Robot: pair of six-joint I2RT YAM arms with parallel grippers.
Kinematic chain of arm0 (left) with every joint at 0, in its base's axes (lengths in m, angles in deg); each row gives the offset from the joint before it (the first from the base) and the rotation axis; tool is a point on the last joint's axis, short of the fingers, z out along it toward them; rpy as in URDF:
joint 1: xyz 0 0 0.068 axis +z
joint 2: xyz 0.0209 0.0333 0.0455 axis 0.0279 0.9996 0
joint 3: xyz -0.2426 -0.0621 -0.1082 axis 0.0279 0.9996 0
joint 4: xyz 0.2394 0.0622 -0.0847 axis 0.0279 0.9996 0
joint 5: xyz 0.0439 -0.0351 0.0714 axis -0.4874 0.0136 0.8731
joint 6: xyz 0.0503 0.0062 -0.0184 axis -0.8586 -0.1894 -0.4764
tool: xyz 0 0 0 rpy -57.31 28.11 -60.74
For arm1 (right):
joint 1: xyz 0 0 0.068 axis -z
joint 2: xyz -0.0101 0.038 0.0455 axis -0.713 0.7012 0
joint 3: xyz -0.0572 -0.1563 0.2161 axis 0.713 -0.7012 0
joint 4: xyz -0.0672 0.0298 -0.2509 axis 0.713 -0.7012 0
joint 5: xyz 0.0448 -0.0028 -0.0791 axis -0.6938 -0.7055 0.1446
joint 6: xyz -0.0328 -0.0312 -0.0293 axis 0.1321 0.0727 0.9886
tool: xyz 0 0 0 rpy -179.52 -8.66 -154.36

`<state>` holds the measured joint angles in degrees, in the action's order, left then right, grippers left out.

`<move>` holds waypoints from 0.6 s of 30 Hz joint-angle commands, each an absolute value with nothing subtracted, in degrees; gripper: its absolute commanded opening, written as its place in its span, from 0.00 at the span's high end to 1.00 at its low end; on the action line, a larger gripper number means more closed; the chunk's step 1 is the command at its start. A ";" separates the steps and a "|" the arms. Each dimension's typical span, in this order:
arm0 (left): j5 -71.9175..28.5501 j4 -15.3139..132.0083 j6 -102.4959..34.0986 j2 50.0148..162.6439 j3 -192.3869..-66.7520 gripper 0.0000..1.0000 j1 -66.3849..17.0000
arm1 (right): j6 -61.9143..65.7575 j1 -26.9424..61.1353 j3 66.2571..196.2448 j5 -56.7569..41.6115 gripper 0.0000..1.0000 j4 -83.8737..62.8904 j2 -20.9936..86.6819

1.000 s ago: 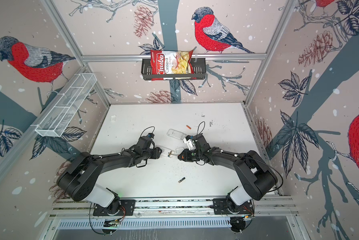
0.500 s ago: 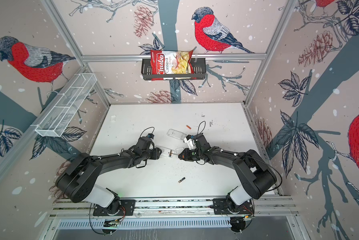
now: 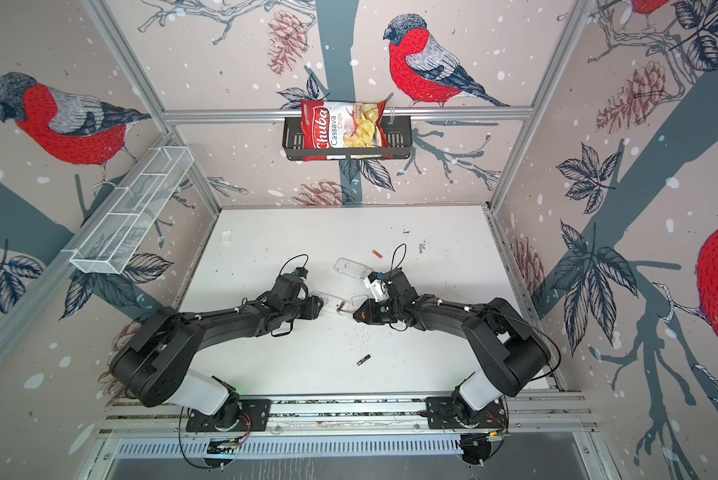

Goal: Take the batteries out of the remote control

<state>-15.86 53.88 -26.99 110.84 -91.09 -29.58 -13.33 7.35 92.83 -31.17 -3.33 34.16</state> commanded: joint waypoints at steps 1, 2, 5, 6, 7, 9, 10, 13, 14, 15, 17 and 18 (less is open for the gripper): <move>-16.22 53.77 -27.17 110.32 -90.76 0.41 -29.57 | -13.07 8.01 93.69 -32.14 1.00 -2.16 34.41; -16.19 53.84 -27.25 110.23 -90.58 0.41 -29.60 | -13.26 8.20 93.79 -32.15 1.00 -1.96 34.44; -16.27 53.86 -27.10 109.75 -90.36 0.41 -29.60 | -13.58 8.82 93.73 -32.24 1.00 -1.20 34.85; -16.27 53.85 -27.21 109.58 -90.19 0.41 -29.60 | -13.68 8.98 93.71 -32.31 1.00 -0.91 34.95; -16.19 53.91 -27.25 109.54 -90.13 0.41 -29.59 | -13.86 9.14 93.71 -32.26 1.00 -0.64 35.15; -16.16 54.04 -27.31 109.44 -90.10 0.41 -29.56 | -14.00 9.34 93.72 -32.49 1.00 -0.15 35.31; -16.15 54.04 -27.33 109.44 -90.17 0.41 -29.60 | -14.04 9.51 93.86 -32.54 1.00 -0.07 35.46; -16.19 54.03 -27.33 109.44 -90.24 0.41 -29.59 | -13.97 9.75 94.21 -32.67 1.00 0.00 35.75; -16.18 54.05 -27.34 109.44 -90.24 0.41 -29.60 | -13.98 9.92 94.23 -32.60 1.00 -0.01 35.70; -16.18 54.07 -27.33 109.36 -90.25 0.41 -29.60 | -13.98 10.20 94.18 -32.65 1.00 -0.05 35.68; -16.08 54.12 -27.38 109.33 -90.17 0.41 -29.60 | -14.00 10.61 94.24 -32.67 1.00 0.00 35.32; -16.09 54.17 -27.41 109.35 -90.10 0.41 -29.56 | -13.90 10.75 94.25 -32.72 1.00 -0.06 35.22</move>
<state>-16.19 54.08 -26.99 109.68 -90.23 -29.58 -13.59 10.43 93.81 -31.98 -1.50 35.61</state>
